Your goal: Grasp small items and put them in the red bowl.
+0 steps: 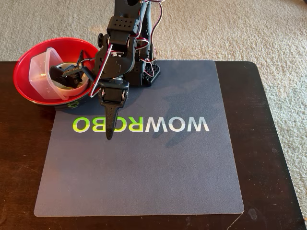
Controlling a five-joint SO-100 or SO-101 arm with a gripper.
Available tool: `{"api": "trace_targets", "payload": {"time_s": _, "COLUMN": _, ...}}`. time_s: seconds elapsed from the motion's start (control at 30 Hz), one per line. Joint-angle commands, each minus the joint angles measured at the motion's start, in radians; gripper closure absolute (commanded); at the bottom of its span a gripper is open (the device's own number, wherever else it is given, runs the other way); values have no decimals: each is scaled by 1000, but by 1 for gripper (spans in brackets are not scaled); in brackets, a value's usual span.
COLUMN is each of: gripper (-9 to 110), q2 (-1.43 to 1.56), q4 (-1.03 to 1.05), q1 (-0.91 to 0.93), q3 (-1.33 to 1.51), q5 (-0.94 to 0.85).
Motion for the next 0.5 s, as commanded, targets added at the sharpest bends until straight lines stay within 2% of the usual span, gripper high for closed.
{"api": "trace_targets", "payload": {"time_s": 0.0, "gripper": 82, "q2": 6, "q4": -3, "q1": -8, "q3": -14, "q5": 0}}
{"api": "trace_targets", "payload": {"time_s": 0.47, "gripper": 82, "q2": 14, "q4": -9, "q1": -3, "q3": -5, "q5": 3}}
